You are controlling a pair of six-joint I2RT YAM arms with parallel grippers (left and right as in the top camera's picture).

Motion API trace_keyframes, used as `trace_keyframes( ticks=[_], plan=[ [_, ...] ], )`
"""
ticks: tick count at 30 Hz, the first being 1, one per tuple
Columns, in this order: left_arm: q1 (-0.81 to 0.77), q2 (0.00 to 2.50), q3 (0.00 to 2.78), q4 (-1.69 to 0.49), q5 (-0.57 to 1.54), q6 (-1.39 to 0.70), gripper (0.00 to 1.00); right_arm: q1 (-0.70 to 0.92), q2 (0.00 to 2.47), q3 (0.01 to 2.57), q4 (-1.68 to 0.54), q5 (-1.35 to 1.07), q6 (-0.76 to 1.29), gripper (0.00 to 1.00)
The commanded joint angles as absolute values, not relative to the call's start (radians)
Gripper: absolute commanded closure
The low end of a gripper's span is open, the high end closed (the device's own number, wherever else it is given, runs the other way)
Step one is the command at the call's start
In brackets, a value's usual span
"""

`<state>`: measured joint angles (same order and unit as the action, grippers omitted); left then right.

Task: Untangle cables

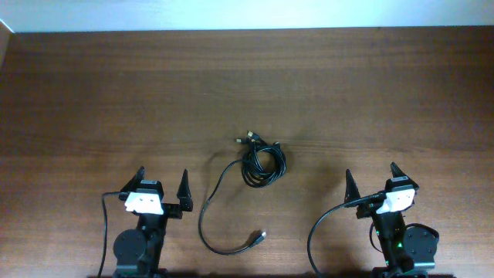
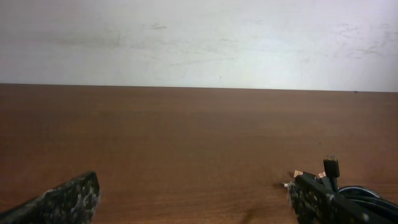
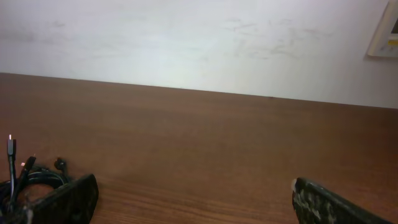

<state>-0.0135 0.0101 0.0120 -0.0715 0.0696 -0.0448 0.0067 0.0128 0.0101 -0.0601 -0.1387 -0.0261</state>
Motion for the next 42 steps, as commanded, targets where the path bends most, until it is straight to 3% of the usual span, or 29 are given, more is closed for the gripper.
trace_keyframes(
  ticks=[1, 42],
  plan=[
    [-0.008, 0.006, 0.009, -0.078, 0.059, -0.029, 0.01, -0.001, 0.006, 0.006, -0.067, -0.126, -0.022, 0.01],
    [-0.008, 0.006, 0.009, -0.084, 0.002, -0.029, 0.01, -0.001, 0.006, 0.006, -0.067, -0.126, -0.022, 0.01]
  ],
)
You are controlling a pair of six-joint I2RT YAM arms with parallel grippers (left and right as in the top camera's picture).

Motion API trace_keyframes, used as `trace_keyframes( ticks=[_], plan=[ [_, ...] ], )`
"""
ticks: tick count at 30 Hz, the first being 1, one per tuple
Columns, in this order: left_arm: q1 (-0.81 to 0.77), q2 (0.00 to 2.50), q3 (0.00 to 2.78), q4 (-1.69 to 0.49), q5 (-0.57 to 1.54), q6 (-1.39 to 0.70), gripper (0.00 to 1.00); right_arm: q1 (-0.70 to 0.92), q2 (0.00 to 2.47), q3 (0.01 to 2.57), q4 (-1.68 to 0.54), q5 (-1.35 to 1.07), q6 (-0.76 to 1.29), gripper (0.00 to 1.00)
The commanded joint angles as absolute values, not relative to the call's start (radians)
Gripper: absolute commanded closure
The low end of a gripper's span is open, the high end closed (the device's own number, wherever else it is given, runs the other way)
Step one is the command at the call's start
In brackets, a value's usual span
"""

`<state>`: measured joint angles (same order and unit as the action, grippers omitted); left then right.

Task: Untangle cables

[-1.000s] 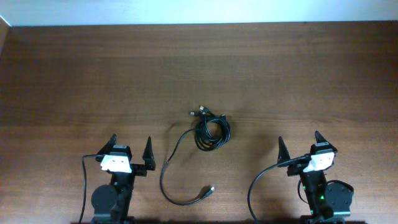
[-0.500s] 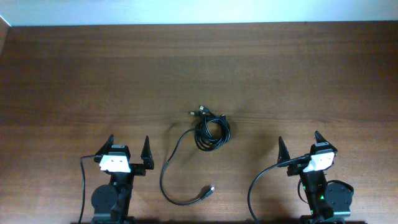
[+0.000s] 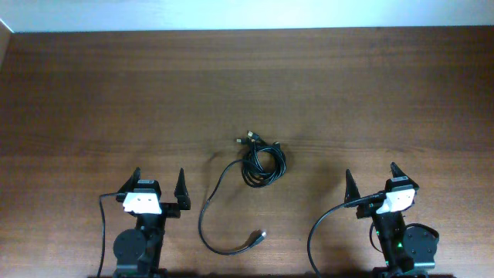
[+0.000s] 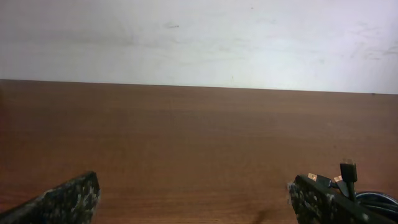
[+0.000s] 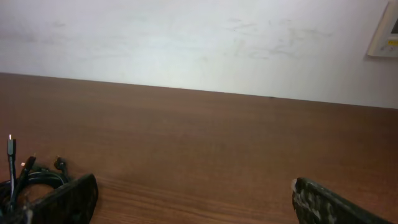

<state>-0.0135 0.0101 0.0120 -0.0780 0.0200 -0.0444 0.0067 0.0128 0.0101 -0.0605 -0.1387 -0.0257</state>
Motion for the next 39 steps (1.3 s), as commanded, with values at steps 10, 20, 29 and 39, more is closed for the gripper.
trace_keyframes(
  ticks=[10, 20, 29, 39],
  plan=[
    [-0.008, 0.006, 0.009, -0.084, 0.003, -0.119, 0.01, -0.001, 0.006, 0.006, -0.067, -0.126, -0.022, 0.01],
    [-0.008, 0.006, 0.009, -0.084, 0.003, -0.119, 0.01, -0.001, 0.006, 0.006, -0.067, -0.126, -0.022, 0.01],
    [-0.008, 0.007, 0.009, -0.084, 0.003, -0.119, 0.01, -0.001, 0.006, 0.006, -0.067, -0.126, -0.022, 0.01],
    [-0.008, 0.051, 0.009, -0.084, 0.002, -0.118, 0.01, -0.001, 0.006, 0.006, -0.067, -0.126, -0.022, 0.01]
  ],
)
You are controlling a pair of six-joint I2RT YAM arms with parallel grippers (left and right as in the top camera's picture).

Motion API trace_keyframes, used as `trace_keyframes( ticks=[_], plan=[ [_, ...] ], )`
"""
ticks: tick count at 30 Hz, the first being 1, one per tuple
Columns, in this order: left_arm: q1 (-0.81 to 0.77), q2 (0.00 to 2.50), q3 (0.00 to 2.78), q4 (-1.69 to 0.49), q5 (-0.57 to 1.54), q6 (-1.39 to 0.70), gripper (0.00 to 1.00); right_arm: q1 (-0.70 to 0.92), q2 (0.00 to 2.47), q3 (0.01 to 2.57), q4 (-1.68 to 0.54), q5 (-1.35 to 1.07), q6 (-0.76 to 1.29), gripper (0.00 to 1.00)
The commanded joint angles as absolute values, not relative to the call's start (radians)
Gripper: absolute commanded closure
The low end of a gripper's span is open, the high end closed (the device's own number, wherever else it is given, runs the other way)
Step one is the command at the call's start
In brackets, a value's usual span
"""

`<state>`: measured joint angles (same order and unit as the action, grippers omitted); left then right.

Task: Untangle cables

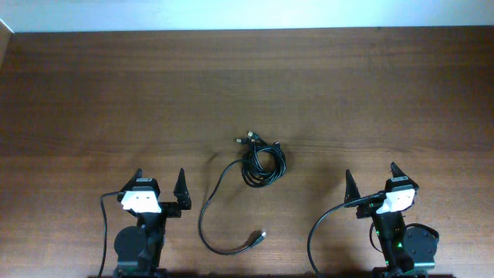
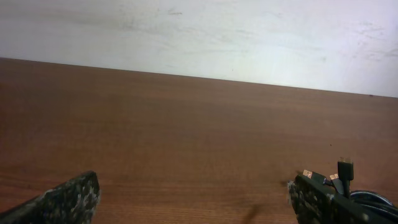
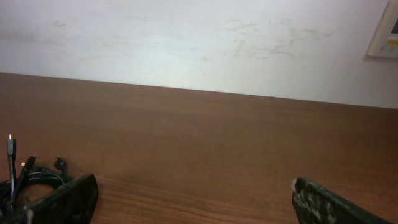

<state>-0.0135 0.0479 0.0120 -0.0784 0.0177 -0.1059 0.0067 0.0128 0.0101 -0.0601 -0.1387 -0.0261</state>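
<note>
A black tangle of coiled cables (image 1: 262,164) lies at the table's middle, with plug ends (image 1: 245,140) sticking out up-left. One loose strand (image 1: 210,205) curves down from the coil and ends in a plug (image 1: 261,235) near the front. My left gripper (image 1: 160,179) stands open at the front left, well short of the coil, nothing between its fingers. The right gripper (image 1: 370,174) is open at the front right, also empty. The coil's plugs (image 2: 341,171) peek past the left wrist view's right finger, and the coil (image 3: 25,177) shows at the right wrist view's lower left.
The wooden table (image 1: 116,93) stretches bare to a white wall (image 2: 199,37) at the back. Each arm's own black lead (image 1: 315,232) loops beside its base. A pale wall plate (image 3: 387,31) shows at the right wrist view's upper right.
The left gripper has shifted slightly; its wrist view now tilts and shows more of the table. The cables and right arm are unchanged.
Both grippers stood open at the front corners with the coil untouched between them. The left gripper's fingers then stood somewhat closer together and its camera had turned a little. It has turned a bit more, and the cables lie where they were.
</note>
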Motion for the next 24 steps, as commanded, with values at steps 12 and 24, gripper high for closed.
trace_keyframes(
  ticks=[12, 24],
  plan=[
    [-0.008, 0.051, 0.155, -0.297, 0.143, -0.028, 0.01, -0.001, 0.006, 0.006, -0.067, -0.126, -0.022, 0.01],
    [-0.008, 0.359, 0.428, -0.369, 0.208, -0.028, 0.01, -0.001, 0.006, 0.006, -0.067, -0.126, -0.022, 0.01]
  ],
)
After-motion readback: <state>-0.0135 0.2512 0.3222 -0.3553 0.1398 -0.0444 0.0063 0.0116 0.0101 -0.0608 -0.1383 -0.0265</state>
